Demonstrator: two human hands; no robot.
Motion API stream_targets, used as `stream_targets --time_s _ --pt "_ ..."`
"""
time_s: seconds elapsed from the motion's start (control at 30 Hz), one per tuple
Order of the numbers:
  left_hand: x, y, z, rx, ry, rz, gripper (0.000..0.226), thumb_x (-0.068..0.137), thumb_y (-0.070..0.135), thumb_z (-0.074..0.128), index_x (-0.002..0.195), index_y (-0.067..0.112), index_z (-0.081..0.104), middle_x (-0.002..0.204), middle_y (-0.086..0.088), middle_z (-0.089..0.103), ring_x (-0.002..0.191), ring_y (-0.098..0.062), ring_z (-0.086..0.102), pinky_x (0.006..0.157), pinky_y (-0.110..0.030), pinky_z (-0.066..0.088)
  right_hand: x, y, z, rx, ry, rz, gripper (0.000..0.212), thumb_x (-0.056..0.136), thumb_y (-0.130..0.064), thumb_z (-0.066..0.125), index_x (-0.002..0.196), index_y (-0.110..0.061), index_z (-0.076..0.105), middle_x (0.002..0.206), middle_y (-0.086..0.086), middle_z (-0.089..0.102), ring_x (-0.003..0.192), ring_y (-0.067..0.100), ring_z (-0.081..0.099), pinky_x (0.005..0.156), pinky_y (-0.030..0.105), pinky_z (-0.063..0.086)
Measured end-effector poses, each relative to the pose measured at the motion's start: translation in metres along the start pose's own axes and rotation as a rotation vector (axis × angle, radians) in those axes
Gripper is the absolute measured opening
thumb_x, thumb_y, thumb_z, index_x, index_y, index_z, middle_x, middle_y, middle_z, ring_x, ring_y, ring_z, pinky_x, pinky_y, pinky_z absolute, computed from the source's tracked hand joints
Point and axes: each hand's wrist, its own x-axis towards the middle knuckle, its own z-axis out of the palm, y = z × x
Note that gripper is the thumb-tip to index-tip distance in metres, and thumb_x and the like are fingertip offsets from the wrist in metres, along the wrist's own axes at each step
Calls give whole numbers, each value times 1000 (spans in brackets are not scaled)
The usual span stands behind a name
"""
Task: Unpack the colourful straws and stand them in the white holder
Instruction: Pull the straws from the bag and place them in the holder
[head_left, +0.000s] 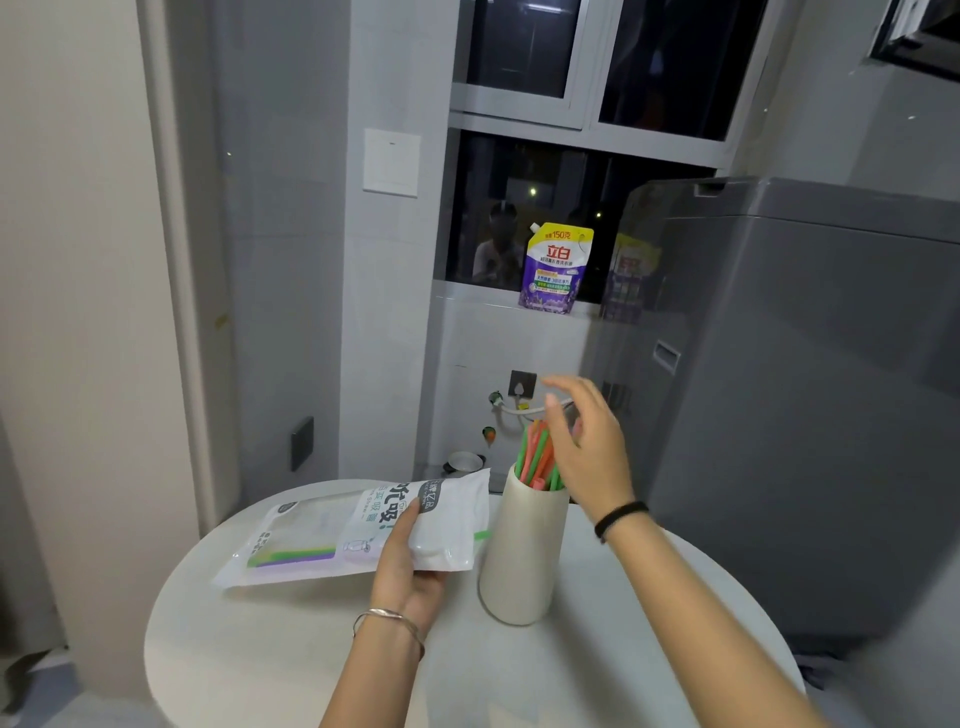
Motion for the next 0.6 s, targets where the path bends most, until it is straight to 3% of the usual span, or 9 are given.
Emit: stream_targets --time_s 0.07,0.1,0.17,0.2,0.27,0.33,0.43,0.53,0.6 --pt "2 2 -1 18 -7 32 15 90 14 60 105 15 62 80 1 76 70 -11 72 53 -26 58 -33 -14 16 319 203 92 20 94 -22 45 85 -17 62 80 -10 61 78 7 59 84 21 45" --pt "4 2 -2 45 -2 60 22 90 15 60 112 14 61 92 -1 75 82 -14 71 64 -29 59 -51 -20 28 433 241 195 21 93 -21 45 81 -15 61 74 -11 60 76 10 58 85 22 44" --pt "8 2 -5 141 33 126 35 88 18 63 123 13 58 112 -4 69 101 -19 65 89 -40 53 -83 -26 54 600 255 459 18 94 -19 48 89 -11 63 85 -11 64 90 16 61 84 26 44" --pt "9 3 -6 200 62 165 38 87 19 65 123 13 59 113 -3 69 102 -20 65 93 -41 51 -95 -27 64 695 225 624 17 95 -17 48 99 -11 63 96 -8 64 100 20 60 85 27 43" --pt "11 6 -7 350 150 273 36 80 20 73 115 14 63 105 -1 70 94 -18 66 87 -35 52 -105 -24 79 973 116 1039 26 97 -24 44 116 -12 57 113 -1 60 107 23 57 87 31 42" --pt "12 9 -6 543 176 421 25 75 19 78 98 17 67 95 1 71 84 -11 68 74 -25 54 -109 -20 84 1322 43 1335 36 98 -36 37 119 -11 54 110 8 61 99 26 59 88 39 44" --pt "9 10 -1 828 84 570 16 72 18 79 85 21 69 87 6 73 68 3 67 52 -10 48 -116 -18 91 1545 45 1462 40 100 -36 32 117 -9 56 104 16 63 92 31 59 77 42 48" --pt "6 7 0 989 22 617 28 72 20 78 98 14 71 91 4 74 79 -2 69 56 -8 49 -122 -20 98 1564 39 1457 36 101 -29 32 111 -10 60 95 14 69 84 29 64 72 42 54" --pt "3 6 0 1012 -10 625 29 72 21 78 99 14 71 92 5 74 80 -1 69 57 -9 50 -124 -22 99 1552 21 1414 32 99 -22 34 105 -10 63 91 13 72 81 27 66 84 41 55"
